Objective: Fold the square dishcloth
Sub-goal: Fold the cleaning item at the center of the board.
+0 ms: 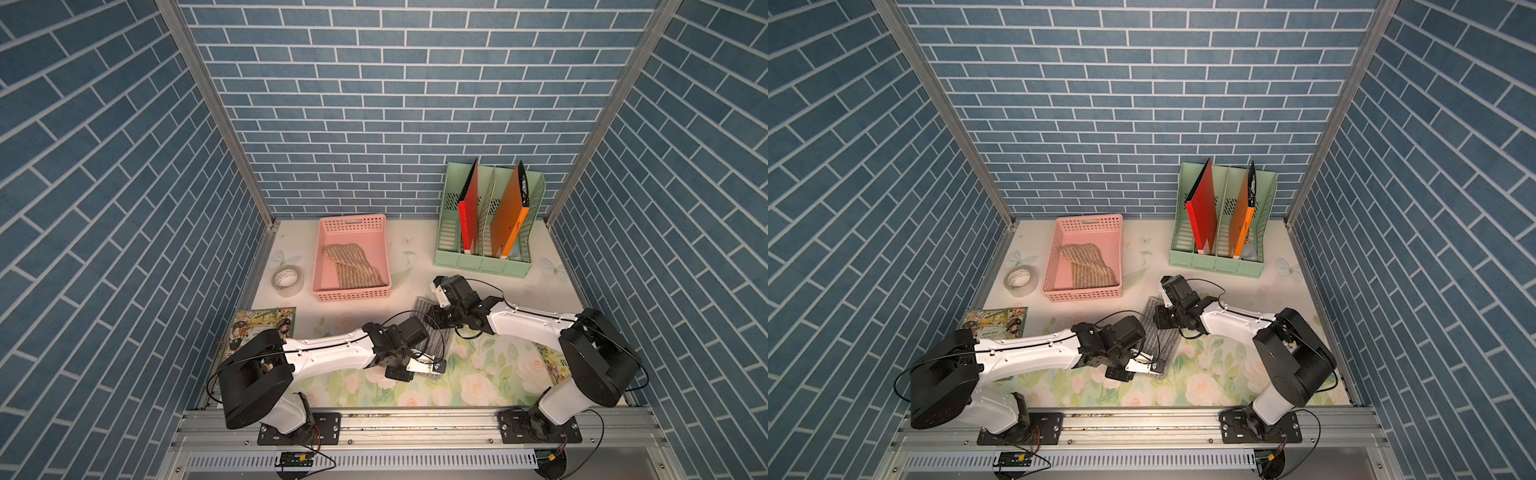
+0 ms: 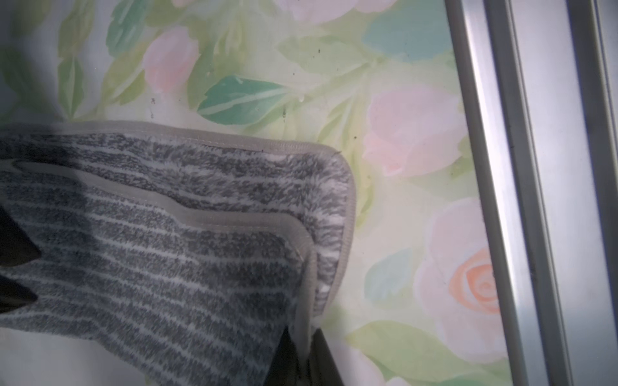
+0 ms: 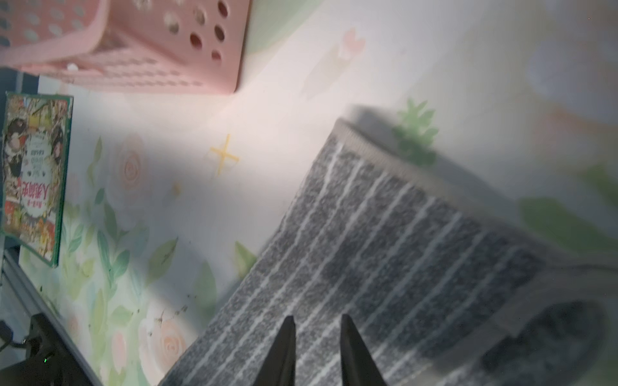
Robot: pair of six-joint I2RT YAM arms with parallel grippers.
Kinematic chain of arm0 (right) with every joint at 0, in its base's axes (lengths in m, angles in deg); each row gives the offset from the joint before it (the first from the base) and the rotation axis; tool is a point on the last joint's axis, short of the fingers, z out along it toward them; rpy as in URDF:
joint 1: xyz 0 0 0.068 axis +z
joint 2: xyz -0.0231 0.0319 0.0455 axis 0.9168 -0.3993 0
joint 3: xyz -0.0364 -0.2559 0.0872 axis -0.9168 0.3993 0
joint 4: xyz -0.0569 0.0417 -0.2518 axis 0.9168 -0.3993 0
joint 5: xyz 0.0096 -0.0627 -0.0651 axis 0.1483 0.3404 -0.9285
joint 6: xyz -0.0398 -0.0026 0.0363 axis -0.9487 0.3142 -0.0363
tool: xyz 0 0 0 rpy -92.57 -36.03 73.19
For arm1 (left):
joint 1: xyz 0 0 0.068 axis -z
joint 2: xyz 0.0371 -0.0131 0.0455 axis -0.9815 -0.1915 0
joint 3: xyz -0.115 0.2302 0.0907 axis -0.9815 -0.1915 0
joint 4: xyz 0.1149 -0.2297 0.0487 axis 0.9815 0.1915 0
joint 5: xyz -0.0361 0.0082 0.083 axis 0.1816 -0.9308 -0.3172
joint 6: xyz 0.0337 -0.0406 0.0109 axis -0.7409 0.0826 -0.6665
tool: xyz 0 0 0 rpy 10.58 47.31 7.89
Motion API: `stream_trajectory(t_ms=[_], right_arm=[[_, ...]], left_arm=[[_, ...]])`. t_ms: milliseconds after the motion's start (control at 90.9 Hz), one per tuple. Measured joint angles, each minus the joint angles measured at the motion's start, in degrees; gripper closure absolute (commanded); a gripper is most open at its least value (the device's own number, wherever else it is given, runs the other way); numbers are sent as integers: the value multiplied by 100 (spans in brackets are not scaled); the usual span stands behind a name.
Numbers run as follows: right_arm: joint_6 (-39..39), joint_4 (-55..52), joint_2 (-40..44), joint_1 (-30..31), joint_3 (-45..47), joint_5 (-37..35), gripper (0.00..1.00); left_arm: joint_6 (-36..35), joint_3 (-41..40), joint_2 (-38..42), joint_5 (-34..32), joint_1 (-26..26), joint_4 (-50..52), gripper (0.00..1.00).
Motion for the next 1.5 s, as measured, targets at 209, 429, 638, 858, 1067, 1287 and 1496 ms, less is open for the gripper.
stream_trajectory(t_ms=[209, 429, 638, 858, 1067, 1287, 1496], right_arm=[[286, 345, 407, 76, 964, 168, 74], [337, 407, 400, 74, 975, 197, 73], [315, -109, 957, -498, 664, 192, 71], [166, -92, 374, -949, -7, 155, 73], [50, -101, -363, -1167, -28, 179, 74], [-101, -170, -297, -1226, -26, 151, 73], [-138, -400, 824, -1609, -37, 177, 72]], left_arm=[[0, 153, 61, -20, 0, 133, 85], [-26, 608, 31, -133, 0, 229, 86], [-76, 1209, -225, -175, 0, 402, 85], [-116, 1386, -437, -177, 0, 573, 85], [-153, 1388, -468, -199, 0, 667, 85], [-214, 1491, -470, -227, -22, 684, 85], [-247, 1884, -616, -195, -151, 688, 85]])
